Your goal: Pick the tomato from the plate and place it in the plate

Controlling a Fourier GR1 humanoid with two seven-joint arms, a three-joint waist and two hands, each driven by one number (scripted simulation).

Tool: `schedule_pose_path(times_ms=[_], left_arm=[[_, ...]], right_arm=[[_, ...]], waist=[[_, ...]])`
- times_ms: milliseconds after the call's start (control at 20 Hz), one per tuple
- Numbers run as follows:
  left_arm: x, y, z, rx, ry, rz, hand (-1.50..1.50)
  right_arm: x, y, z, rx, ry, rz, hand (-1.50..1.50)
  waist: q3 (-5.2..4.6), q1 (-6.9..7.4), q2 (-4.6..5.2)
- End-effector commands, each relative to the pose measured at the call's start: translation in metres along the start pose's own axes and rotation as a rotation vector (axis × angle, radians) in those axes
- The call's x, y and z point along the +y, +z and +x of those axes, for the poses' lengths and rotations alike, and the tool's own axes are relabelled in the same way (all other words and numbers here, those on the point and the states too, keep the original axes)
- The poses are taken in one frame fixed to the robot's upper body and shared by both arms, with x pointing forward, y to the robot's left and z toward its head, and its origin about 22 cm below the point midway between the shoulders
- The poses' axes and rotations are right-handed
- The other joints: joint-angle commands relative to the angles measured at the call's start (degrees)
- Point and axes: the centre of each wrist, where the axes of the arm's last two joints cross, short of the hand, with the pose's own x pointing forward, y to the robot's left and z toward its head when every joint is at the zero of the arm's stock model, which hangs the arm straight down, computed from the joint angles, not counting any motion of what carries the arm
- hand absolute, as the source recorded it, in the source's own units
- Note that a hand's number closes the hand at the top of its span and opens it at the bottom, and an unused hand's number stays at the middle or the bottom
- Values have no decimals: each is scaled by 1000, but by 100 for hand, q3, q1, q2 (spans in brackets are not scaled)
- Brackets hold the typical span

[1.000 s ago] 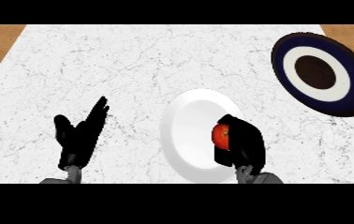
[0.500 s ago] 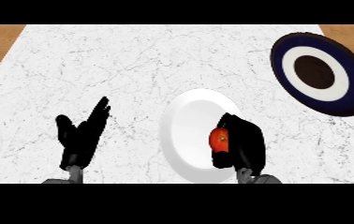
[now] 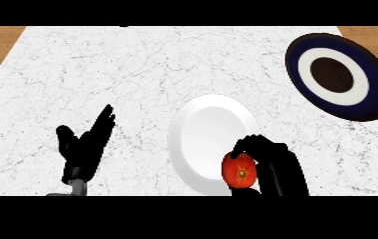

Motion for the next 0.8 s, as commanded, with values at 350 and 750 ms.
schedule_pose_path(times_ms=[350,750], left_arm=[[7,1,-10,53,21,-6,0],[-1,1,-12,60,-9,-7,0]], right_arm=[[-61,26,-37,109,-285,-402,150],[-80,-14,-98,171,-457,-545,150]], waist=[[-20,39,57],[-21,124,67]])
